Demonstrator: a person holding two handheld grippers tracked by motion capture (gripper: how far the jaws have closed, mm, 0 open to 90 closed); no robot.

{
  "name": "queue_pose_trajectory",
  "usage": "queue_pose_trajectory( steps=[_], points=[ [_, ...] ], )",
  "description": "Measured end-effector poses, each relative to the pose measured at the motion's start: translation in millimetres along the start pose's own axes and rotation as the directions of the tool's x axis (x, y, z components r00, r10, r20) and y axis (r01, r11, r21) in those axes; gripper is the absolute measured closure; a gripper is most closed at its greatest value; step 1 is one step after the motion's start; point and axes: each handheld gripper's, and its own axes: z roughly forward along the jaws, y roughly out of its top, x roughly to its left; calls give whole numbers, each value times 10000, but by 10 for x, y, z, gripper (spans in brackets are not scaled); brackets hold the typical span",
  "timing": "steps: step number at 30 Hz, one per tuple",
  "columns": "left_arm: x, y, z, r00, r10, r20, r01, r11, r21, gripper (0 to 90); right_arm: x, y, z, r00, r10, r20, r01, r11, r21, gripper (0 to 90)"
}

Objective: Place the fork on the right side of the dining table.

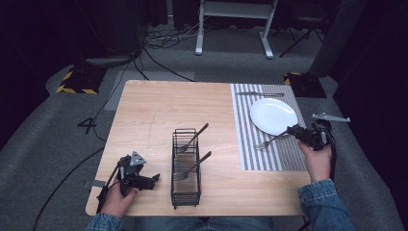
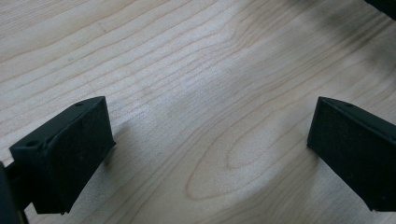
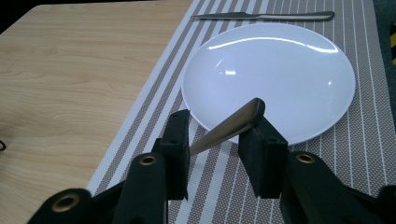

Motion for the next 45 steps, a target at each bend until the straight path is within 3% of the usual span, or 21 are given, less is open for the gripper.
queue_pose_trajectory(
  steps=[9, 15, 20, 23, 29, 38, 45],
  points=[
    [0, 0, 0, 10000, 1, -1, -1, 10000, 0, 2, -127, -87, 24, 9999, 134, 104, -137, 9994, 331, 591],
    [0, 0, 0, 10000, 2, 1, -2, 10000, 1, 2, -247, -196, 47, 9989, 451, -159, -445, 9984, 335, 571],
    [0, 0, 0, 10000, 2, 0, -2, 10000, 1, 3, -290, -233, 57, 9985, 493, -239, -484, 9982, 356, 561],
    [0, 0, 0, 10000, 0, 0, 0, 10000, 1, 2, -308, -256, 65, 9967, 588, -568, -571, 9979, 309, 554],
    [0, 0, 0, 10000, 2, 0, -2, 10000, 2, 2, -330, -318, 124, 9942, 786, -735, -743, 9954, 599, 541],
    [0, 0, 1, 10000, -3, 8, 3, 10000, -11, 3, -407, -362, 172, 9933, 994, -588, -942, 9919, 851, 515],
    [0, 0, 0, 10000, 1, -1, -1, 10000, 2, 3, -529, -480, 249, 9886, 1472, -311, -1413, 9793, 1453, 503]
  ],
)
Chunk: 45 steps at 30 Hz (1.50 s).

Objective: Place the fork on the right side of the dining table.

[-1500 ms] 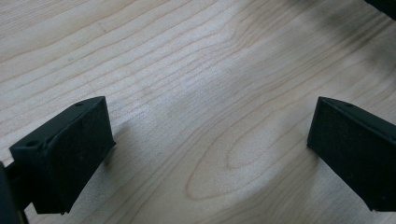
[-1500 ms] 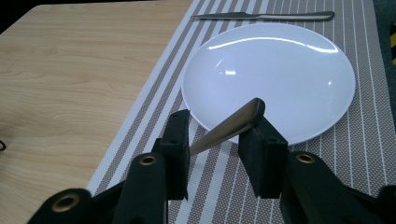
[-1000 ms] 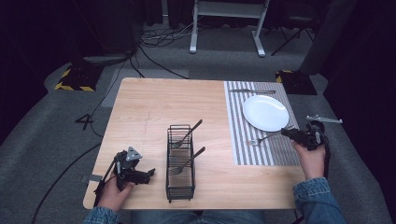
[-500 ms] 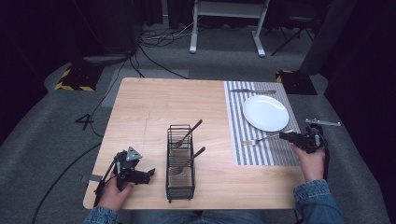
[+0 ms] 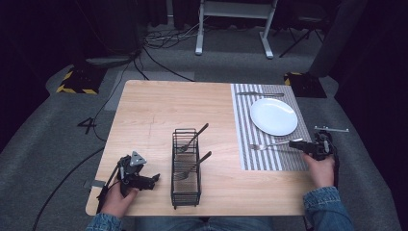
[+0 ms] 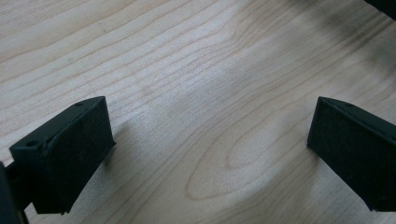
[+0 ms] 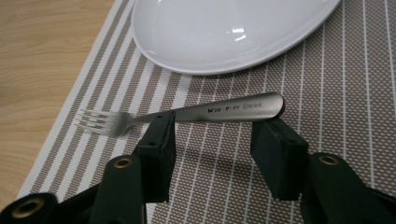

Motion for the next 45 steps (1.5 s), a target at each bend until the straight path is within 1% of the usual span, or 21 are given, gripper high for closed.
queue_pose_trajectory(
  steps=[3, 5, 8, 11, 12, 15, 17, 20, 23, 26, 29, 32, 34, 36, 40, 43, 45],
  points=[
    [0, 0, 0, 10000, 0, 2, 0, 10000, -2, 3, -52, -21, 22, 9998, 207, 8, -207, 9998, 60, 498],
    [0, 0, 0, 10000, -2, 0, 2, 10000, -2, 3, -90, -27, 20, 9986, 503, -132, -503, 9987, 30, 491],
    [0, 0, 0, 10000, 1, -1, -1, 10000, -1, 3, -118, -27, -1, 9976, 694, 23, -694, 9976, 22, 490],
    [0, 0, 0, 10000, 0, -2, 0, 10000, -1, 2, -114, -18, -36, 9982, 586, 110, -583, 9980, -252, 488],
    [0, -1, 1, 10000, -6, 1, 6, 10000, -17, 3, -106, -11, -51, 9986, 526, 104, -521, 9977, -442, 484],
    [0, 0, 0, 10000, -1, -1, 1, 10000, 1, 3, -82, 23, -60, 9992, 407, 28, -404, 9969, -680, 465],
    [0, 0, 0, 10000, -1, -2, 1, 10000, -3, 3, -52, 63, -33, 9998, 207, 31, -205, 9978, -637, 463],
    [0, 0, 0, 10000, -1, 0, 1, 10000, -2, 2, 5, 146, 54, 10000, -61, 34, 62, 9994, -347, 463],
    [0, 0, 0, 10000, 0, 0, 0, 10000, -2, 3, 4, 187, 175, 9999, -91, 104, 93, 9998, -149, 464],
    [0, 0, 0, 10000, -1, 1, 1, 10000, -2, 3, -48, 206, 296, 9996, 236, 180, -241, 9993, 288, 463],
    [-1, -1, 1, 10000, -6, 1, 6, 10000, -17, 3, -103, 218, 373, 9985, 481, 251, -490, 9982, 333, 463],
    [0, 0, 0, 10000, -1, 0, 1, 10000, -1, 2, -158, 231, 438, 9975, 601, 361, -613, 9975, 354, 453],
    [-1, -1, 1, 10000, -5, 0, 5, 10000, -19, 2, -179, 238, 455, 9968, 714, 348, -724, 9969, 295, 449],
    [0, 0, 0, 10000, 1, 0, -1, 10000, -1, 2, -177, 244, 468, 9967, 699, 408, -712, 9970, 310, 446],
    [0, 0, 0, 10000, 0, 1, 0, 10000, 0, 3, -148, 259, 467, 9973, 435, 596, -471, 9970, 617, 447],
    [-2, -2, 1, 10000, -28, 6, 28, 10000, -29, 2, -150, 252, 441, 9965, 584, 595, -630, 9950, 774, 446],
    [-3, -2, 0, 10000, -25, 0, 25, 10000, -30, 3, -151, 232, 423, 9969, 556, 562, -599, 9952, 776, 446]
  ],
)
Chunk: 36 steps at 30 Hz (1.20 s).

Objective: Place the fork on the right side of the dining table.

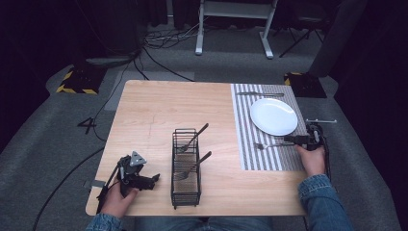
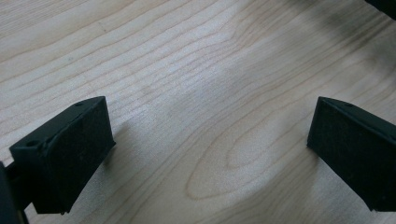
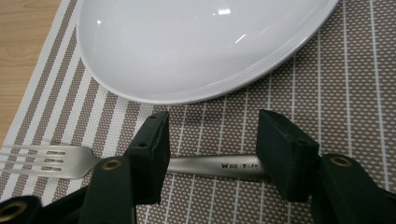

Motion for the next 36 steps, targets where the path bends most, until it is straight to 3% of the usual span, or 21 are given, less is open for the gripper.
queue_pose_trajectory(
  steps=[3, 5, 10, 14, 21, 36],
  points=[
    [0, 0, 0, 10000, 4, 2, -4, 10000, -5, 3, 3, -12, -44, 9999, 56, 100, -56, 10000, -20, 454],
    [0, 0, 0, 10000, 2, 0, -2, 10000, 0, 3, 20, -16, -96, 10000, -78, 14, 78, 9993, -361, 455],
    [0, 0, 0, 10000, 1, -4, -1, 10000, 2, 3, 165, -24, -294, 9971, -759, -72, 749, 9927, -943, 455],
    [0, 0, 0, 10000, 1, 0, -1, 10000, -2, 3, 325, -46, -498, 9904, -1349, -299, 1292, 9810, -1449, 451],
    [0, 0, 0, 10000, -5, 0, 5, 10000, 6, 3, 659, -128, -830, 9683, -2365, -804, 2164, 9549, -2031, 433],
    [0, 0, 0, 10000, -8, 7, 8, 10000, 5, 3, 1161, -367, -1096, 9135, -3714, -1663, 3315, 9162, -2249, 406]
  ],
)
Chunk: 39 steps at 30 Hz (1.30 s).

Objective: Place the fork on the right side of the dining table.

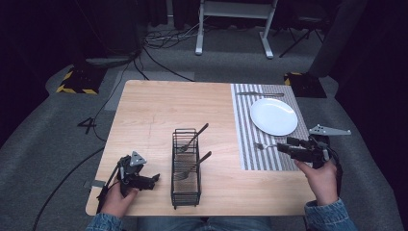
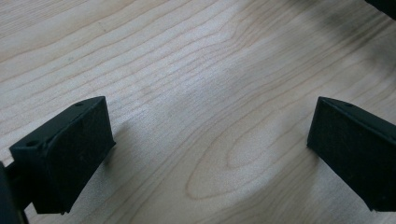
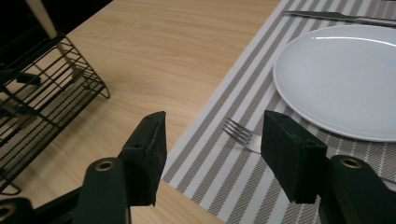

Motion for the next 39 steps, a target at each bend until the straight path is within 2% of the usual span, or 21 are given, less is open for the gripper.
queue_pose_trajectory(
  steps=[7, 14, 17, 19, 23, 27, 30, 35, 39],
  points=[
    [1, 0, 0, 10000, 13, -7, -13, 10000, 1, 3, 205, -31, 27, 9976, -355, -595, 389, 9976, 564, 385],
    [1, 1, 0, 10000, 22, -6, -22, 10000, 4, 2, 414, -95, 58, 9926, -736, -969, 798, 9949, 624, 364],
    [1, 0, 0, 10000, 14, -10, -14, 10000, 1, 3, 496, -133, 101, 9867, -729, -1453, 839, 9939, 713, 353],
    [0, 0, 0, 10000, -2, 1, 2, 10000, 0, 3, 549, -164, 137, 9795, -651, -1907, 797, 9944, 694, 352],
    [1, 0, 0, 10000, 16, -8, -16, 10000, 1, 3, 629, -234, 220, 9730, -689, -2204, 882, 9930, 790, 351],
    [1, 1, 0, 10000, 23, -5, -23, 10000, 4, 3, 662, -309, 311, 9726, -736, -2203, 946, 9917, 865, 354],
    [1, 0, 0, 10000, 14, -10, -14, 10000, 4, 2, 680, -371, 385, 9778, -919, -1882, 1105, 9897, 905, 356],
    [-1, 0, 1, 10000, -2, -15, 2, 10000, -14, 3, 720, -494, 502, 9798, -1269, -1545, 1441, 9840, 1051, 360],
    [-1, 0, 1, 10000, -1, -15, 1, 10000, -15, 2, 757, -593, 601, 9754, -1527, -1592, 1726, 9776, 1201, 366]
  ],
)
